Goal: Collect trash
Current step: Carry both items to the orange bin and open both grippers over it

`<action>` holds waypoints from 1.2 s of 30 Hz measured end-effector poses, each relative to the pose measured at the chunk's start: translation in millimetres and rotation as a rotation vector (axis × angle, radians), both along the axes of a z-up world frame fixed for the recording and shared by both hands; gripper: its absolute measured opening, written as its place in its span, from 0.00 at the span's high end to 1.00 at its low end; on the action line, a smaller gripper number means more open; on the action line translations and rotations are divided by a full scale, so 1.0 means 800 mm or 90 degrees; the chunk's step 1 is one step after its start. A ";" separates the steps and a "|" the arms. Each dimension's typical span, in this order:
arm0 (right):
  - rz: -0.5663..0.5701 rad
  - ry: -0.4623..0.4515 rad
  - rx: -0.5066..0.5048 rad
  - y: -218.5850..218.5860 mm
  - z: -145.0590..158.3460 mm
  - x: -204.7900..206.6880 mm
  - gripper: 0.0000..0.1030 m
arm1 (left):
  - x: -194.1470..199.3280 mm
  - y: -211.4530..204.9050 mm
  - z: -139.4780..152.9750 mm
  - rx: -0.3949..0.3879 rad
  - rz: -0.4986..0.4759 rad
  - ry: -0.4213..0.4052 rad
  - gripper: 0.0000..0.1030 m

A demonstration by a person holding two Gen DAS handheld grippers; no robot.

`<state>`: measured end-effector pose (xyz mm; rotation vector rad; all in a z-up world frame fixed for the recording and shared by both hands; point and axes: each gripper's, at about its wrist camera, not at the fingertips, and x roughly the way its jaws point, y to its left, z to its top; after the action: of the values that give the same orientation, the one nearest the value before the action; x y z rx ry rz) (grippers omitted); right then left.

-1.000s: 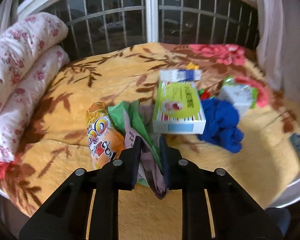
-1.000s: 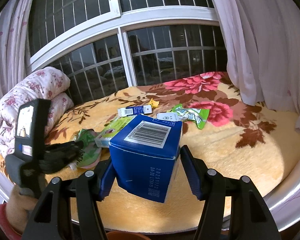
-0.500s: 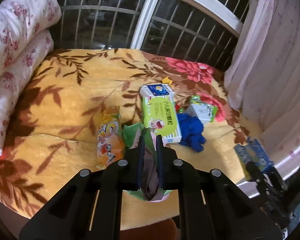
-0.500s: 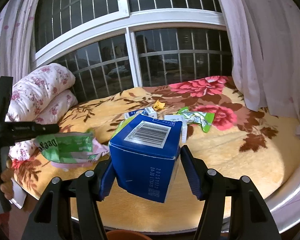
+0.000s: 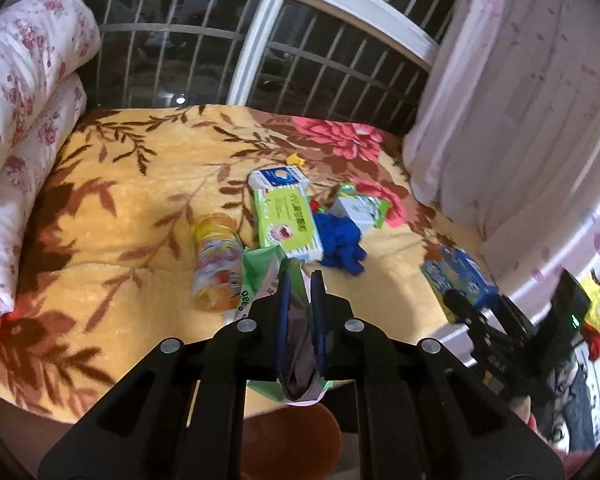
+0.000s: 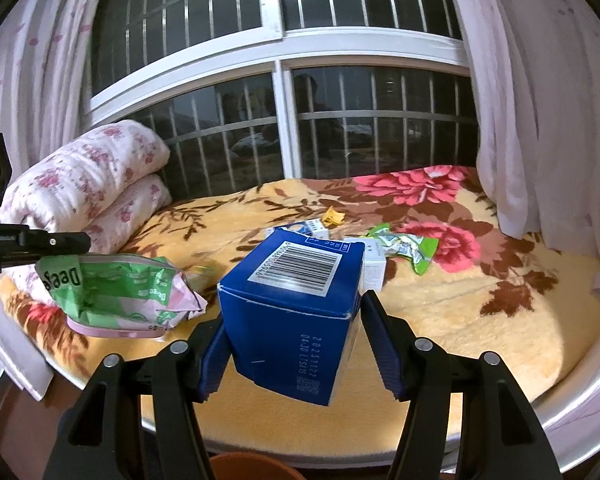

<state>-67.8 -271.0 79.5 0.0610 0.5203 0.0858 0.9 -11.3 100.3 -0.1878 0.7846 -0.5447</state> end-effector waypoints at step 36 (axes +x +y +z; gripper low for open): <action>0.190 0.372 -0.056 0.055 -0.176 -0.083 0.41 | -0.134 -0.052 -0.206 0.138 -0.205 0.199 0.90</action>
<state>-134.4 -227.2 -61.2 -0.0826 1.1144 0.3421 -106.0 -52.7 -64.2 0.0579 1.1821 -0.7385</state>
